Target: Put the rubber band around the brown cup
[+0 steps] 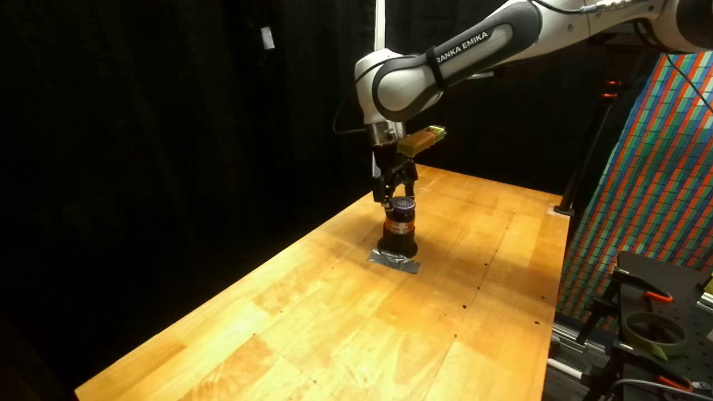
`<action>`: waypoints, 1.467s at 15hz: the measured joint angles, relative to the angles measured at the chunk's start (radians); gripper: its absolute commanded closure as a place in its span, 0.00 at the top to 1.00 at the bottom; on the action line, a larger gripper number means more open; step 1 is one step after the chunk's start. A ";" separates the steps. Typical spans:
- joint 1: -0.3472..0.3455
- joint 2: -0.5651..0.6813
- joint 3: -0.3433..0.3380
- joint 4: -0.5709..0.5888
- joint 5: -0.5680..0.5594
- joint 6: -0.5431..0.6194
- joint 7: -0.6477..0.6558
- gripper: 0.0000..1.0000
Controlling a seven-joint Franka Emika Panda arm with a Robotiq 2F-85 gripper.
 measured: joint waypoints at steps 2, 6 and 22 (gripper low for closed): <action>-0.007 -0.020 0.000 -0.018 0.011 0.005 0.000 1.00; -0.020 -0.059 0.000 -0.069 0.047 0.009 -0.005 1.00; -0.028 -0.219 0.006 -0.424 0.089 0.236 -0.045 1.00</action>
